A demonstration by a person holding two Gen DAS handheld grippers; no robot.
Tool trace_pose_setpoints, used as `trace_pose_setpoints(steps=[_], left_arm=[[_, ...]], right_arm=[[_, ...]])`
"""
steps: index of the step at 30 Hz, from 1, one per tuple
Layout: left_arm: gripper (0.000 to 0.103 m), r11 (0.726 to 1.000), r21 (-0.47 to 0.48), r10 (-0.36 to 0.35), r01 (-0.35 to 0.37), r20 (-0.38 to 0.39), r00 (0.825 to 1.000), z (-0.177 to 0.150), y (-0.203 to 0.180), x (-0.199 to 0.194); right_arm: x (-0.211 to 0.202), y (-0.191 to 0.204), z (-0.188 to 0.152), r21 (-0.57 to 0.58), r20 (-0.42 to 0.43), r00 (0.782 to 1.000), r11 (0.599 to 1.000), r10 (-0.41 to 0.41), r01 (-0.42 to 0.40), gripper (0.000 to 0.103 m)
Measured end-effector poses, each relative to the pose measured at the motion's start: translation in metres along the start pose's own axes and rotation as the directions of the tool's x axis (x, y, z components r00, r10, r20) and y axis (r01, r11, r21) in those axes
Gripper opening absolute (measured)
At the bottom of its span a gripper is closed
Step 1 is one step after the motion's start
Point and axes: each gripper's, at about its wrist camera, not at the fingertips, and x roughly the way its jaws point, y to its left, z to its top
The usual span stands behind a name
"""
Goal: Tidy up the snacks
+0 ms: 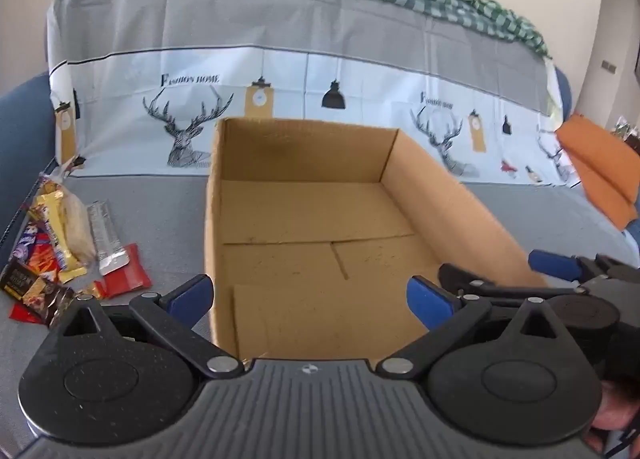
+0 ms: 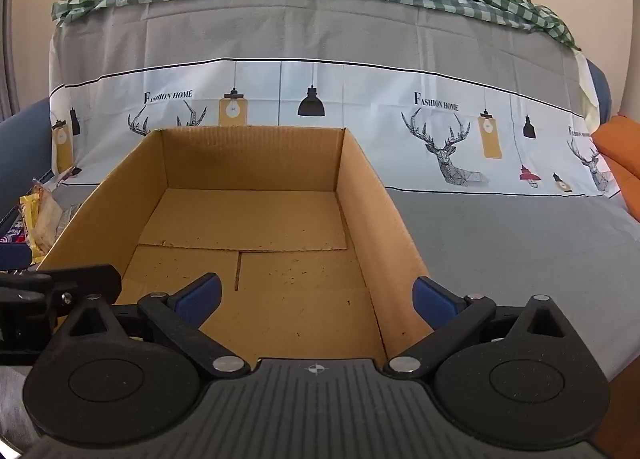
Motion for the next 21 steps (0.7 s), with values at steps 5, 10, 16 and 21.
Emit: trace_pose_setpoints(steps=[5,10,16,21], left_arm=[[0.102,0.999,-0.015,-0.045,0.045,0.022,0.999,-0.0009,0.0041,-0.0051],[0.102,0.998,0.007,-0.069,0.069,0.037,0.997,-0.0011,-0.0009,-0.0082],[0.098,0.997,0.009,-0.074,0.074,0.039,0.996,-0.0014,-0.0022,-0.0078],[0.098,0.997,0.002,-0.079,0.079,0.038,0.996,-0.0013,-0.001,-0.0072]], right_arm=[[-0.003,0.0013,-0.0005,-0.005,0.019,1.0,1.0,0.01,-0.01,0.096],[-0.0033,0.0014,0.001,-0.005,0.035,0.999,1.0,0.005,-0.005,0.095],[-0.0029,-0.0006,0.0026,-0.008,0.029,1.0,1.0,0.008,-0.008,0.094],[-0.0023,0.0011,0.0034,-0.004,0.031,0.999,1.0,0.009,-0.009,0.093]])
